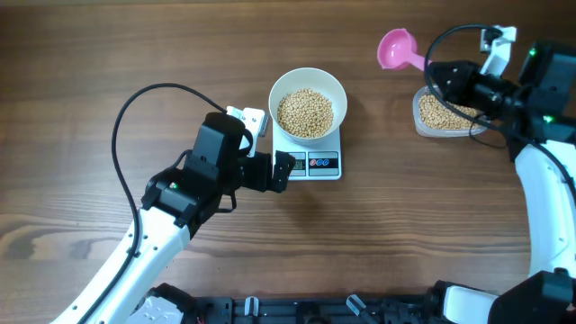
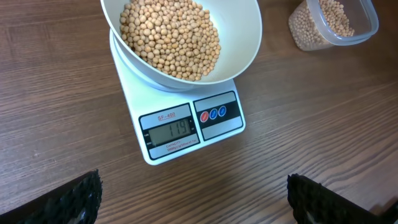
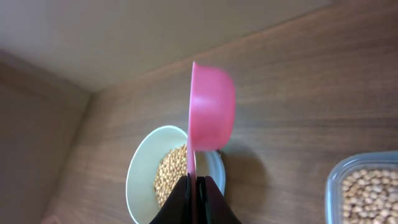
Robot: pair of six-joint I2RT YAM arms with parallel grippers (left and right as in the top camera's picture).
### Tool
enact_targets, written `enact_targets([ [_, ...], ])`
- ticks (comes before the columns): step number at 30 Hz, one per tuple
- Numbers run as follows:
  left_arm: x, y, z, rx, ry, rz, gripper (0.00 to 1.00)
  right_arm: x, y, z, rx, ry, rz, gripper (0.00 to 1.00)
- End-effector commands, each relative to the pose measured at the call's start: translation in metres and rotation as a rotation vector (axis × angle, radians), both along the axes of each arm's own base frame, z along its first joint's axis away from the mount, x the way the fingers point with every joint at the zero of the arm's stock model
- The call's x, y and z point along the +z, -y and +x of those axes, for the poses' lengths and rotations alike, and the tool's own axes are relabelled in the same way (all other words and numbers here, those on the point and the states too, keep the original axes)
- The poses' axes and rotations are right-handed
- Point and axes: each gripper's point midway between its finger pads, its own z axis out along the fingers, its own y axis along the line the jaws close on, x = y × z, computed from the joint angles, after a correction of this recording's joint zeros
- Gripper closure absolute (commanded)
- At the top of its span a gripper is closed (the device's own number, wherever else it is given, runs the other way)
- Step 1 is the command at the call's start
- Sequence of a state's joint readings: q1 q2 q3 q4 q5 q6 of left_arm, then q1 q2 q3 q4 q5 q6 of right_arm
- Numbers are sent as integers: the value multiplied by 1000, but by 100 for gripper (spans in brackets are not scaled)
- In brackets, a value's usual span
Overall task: Scoop item into bowl and weigh 150g on scale
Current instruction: 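Raise the empty scoop with the right gripper back above the tub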
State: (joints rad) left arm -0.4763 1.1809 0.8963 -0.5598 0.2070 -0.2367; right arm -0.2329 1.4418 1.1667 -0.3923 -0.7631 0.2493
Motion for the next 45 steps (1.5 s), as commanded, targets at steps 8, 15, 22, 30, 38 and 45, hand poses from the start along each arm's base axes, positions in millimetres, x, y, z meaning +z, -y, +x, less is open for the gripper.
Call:
enact_targets([
  [8,3,0,0,-13,23,12,0,23,20,8,-27,117,-26,96],
  [15,3,0,0,-13,23,12,0,26,40,21,-128,154,-107,96],
  [22,3,0,0,-13,23,12,0,30,44,22,-138,172,-112,96],
  [30,3,0,0,-13,23,12,0,8,59,11,-165,80,-143,96],
  [38,3,0,0,-13,23,12,0,-16,71,-12,-136,0,-289,96],
  [45,3,0,0,-13,23,12,0,16,88,-23,-248,63,-400,96],
])
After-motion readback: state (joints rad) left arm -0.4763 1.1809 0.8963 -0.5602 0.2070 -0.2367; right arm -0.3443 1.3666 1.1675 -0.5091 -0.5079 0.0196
